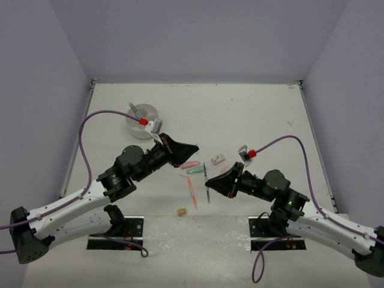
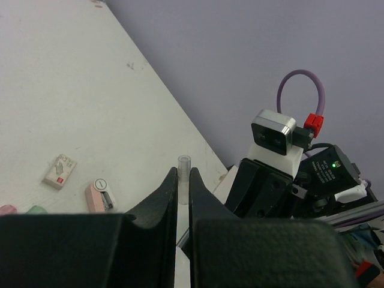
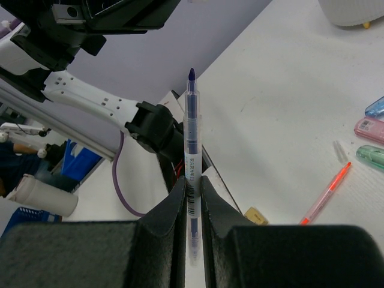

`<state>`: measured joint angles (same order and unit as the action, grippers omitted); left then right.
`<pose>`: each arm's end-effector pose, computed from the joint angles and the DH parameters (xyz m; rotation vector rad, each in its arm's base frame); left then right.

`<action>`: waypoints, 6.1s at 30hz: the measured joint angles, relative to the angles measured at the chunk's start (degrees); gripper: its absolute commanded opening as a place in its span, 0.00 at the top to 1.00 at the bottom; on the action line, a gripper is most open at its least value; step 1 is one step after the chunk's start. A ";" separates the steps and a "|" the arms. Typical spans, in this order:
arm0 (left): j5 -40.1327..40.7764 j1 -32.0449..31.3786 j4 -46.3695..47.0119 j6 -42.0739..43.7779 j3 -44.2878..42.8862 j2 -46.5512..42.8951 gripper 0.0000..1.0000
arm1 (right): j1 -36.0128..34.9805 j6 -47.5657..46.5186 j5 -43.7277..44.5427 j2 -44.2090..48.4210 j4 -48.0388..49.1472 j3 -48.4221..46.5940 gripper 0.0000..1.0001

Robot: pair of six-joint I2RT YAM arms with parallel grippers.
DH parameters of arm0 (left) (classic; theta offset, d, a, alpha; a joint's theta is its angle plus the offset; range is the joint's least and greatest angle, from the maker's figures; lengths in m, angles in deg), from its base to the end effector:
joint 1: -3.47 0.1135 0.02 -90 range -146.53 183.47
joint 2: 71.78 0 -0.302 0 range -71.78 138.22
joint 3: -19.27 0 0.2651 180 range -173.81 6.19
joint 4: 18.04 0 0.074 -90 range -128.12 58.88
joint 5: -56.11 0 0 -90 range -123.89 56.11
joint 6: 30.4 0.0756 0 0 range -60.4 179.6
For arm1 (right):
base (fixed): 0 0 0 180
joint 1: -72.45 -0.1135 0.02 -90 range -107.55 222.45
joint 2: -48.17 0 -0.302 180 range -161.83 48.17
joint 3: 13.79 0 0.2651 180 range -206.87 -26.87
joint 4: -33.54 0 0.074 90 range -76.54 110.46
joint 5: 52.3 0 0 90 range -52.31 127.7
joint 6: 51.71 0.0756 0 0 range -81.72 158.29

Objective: Sort the stationery into containers
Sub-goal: Close the pen cap on the pen.

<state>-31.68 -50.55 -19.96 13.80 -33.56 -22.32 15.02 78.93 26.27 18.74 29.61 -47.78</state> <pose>0.1421 -0.1908 0.3624 0.0888 1.7074 -1.3201 0.0785 0.1508 0.2846 -0.4334 1.7163 1.4601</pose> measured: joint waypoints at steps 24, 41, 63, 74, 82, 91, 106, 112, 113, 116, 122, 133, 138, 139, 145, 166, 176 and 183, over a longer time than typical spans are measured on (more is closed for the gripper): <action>-4.40 0.00 2.95 -0.65 1.20 -0.85 1.00 | -0.04 0.76 -3.17 -6.95 6.00 -1.36 1.00; -5.39 0.00 3.19 -1.36 1.57 -1.10 1.00 | -0.04 -0.64 -1.40 -6.47 4.52 -5.08 1.00; -5.06 0.00 3.28 -1.55 1.88 -2.50 1.00 | -0.04 -0.85 -1.30 -7.51 4.12 -5.18 1.00; -5.08 0.00 3.28 -1.57 1.88 -2.56 1.00 | -0.04 -0.87 -1.27 -8.17 3.16 -5.43 1.00; -5.02 0.00 3.28 -1.57 1.89 -2.87 1.00 | -0.04 -1.03 -1.27 -8.04 2.37 -5.93 1.00; -5.02 0.00 3.31 -1.59 2.08 -2.70 1.00 | -0.04 -1.23 -1.09 -8.06 1.91 -6.81 1.00; -5.66 0.00 4.68 -2.04 2.16 -2.43 1.00 | -0.06 -2.44 2.39 -9.92 -0.13 -11.23 1.00; -5.06 0.12 5.61 -2.14 2.28 -2.43 1.00 | -0.38 -3.92 3.95 -12.08 -2.38 -14.32 1.00; -4.81 0.25 5.92 -2.14 2.29 -2.41 1.00 | -0.39 -4.30 4.32 -12.51 -2.79 -15.02 1.00; -4.22 0.47 6.87 -2.15 2.29 -2.26 0.98 | -0.42 -5.51 5.03 -13.73 -4.61 -17.12 1.00; -3.79 0.48 5.06 -1.47 2.23 -2.21 0.67 | -0.42 -7.72 5.44 -15.28 -4.70 -17.81 1.00; -5.30 0.11 -1.09 -0.50 1.79 -1.17 1.00 | -0.31 -8.66 5.29 -18.18 -1.79 -18.16 1.00; -6.55 0.00 -1.54 0.31 1.21 -1.71 1.00 | -0.21 -8.80 4.12 -18.31 -0.90 -18.16 0.91; -6.91 0.01 -1.58 0.60 1.18 -1.95 1.00 | -0.17 -8.81 3.70 -18.41 -0.58 -18.16 0.81; -10.04 0.00 -1.43 2.03 0.49 -3.56 1.00 | -0.06 -8.76 -1.33 -20.68 2.70 -18.14 0.73; -3.12 0.01 -9.67 7.76 -10.66 0.21 0.22 | -0.26 -7.78 -6.32 -23.70 7.06 -16.95 1.00; -1.51 0.00 -10.82 8.08 -12.14 0.34 0.70 | -0.27 -8.06 -5.92 -22.90 6.75 -16.97 1.00; -3.81 0.02 -10.19 7.45 -10.29 0.25 1.00 | -0.31 -8.89 -4.40 -23.29 3.58 -18.25 1.00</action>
<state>-35.49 -50.53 -30.15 21.25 -43.85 -22.07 14.72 70.04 21.88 -4.55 33.19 -66.03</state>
